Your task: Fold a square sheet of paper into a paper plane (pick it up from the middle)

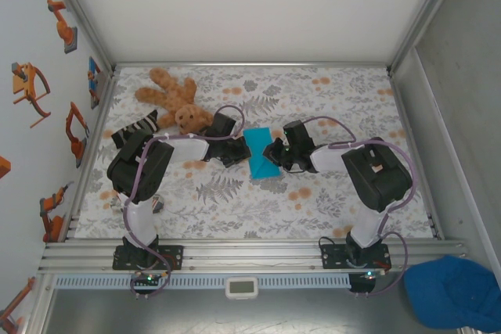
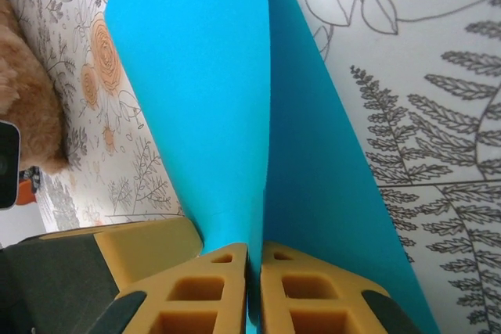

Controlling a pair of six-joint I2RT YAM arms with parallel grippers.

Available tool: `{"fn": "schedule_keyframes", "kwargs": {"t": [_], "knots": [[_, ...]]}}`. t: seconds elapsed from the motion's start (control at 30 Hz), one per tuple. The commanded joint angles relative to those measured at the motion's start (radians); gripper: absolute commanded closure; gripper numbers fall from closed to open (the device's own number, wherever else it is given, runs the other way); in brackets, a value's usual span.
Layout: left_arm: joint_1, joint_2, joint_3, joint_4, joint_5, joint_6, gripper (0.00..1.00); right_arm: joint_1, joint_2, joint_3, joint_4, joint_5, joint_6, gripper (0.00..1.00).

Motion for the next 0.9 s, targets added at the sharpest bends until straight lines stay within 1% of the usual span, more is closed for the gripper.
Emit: {"fn": "schedule_keyframes", "kwargs": {"t": [0.0, 0.03, 0.07, 0.13, 0.23, 0.3, 0.33, 0.5, 0.6, 0.67, 0.77, 0.87], "knots": [[0.006, -0.012, -0.012, -0.055, 0.000, 0.003, 0.95, 0.006, -0.033, 0.009, -0.011, 0.028, -0.012, 0.97], [0.009, -0.024, -0.013, -0.053, 0.000, 0.001, 0.95, 0.006, -0.034, 0.008, -0.004, 0.029, -0.011, 1.00], [0.014, -0.036, -0.012, -0.052, 0.001, 0.000, 0.93, 0.005, -0.037, 0.006, 0.000, 0.030, -0.010, 1.00], [0.023, -0.078, -0.013, -0.057, -0.006, -0.004, 0.86, 0.006, -0.043, 0.006, 0.010, 0.032, -0.011, 1.00], [0.046, -0.177, -0.047, -0.034, -0.031, -0.014, 0.70, 0.004, -0.067, 0.005, 0.036, 0.031, -0.027, 1.00], [0.062, -0.249, -0.072, -0.024, -0.042, -0.013, 0.58, 0.002, -0.093, 0.013, 0.051, 0.024, -0.042, 1.00], [0.070, -0.277, -0.084, -0.017, -0.043, -0.014, 0.54, 0.000, -0.108, 0.016, 0.059, 0.019, -0.048, 1.00], [0.106, -0.422, -0.161, 0.079, 0.001, -0.041, 0.26, -0.027, -0.191, 0.034, 0.155, -0.052, -0.046, 1.00], [0.111, -0.494, -0.204, 0.177, 0.028, -0.065, 0.12, -0.046, -0.233, 0.053, 0.207, -0.096, -0.025, 1.00], [0.111, -0.522, -0.222, 0.242, 0.057, -0.085, 0.07, -0.059, -0.255, 0.073, 0.226, -0.118, -0.011, 1.00], [0.111, -0.546, -0.240, 0.338, 0.096, -0.122, 0.01, -0.078, -0.274, 0.096, 0.279, -0.153, 0.027, 1.00], [0.107, -0.542, -0.245, 0.442, 0.144, -0.165, 0.04, -0.085, -0.285, 0.114, 0.323, -0.173, 0.062, 1.00]]}}
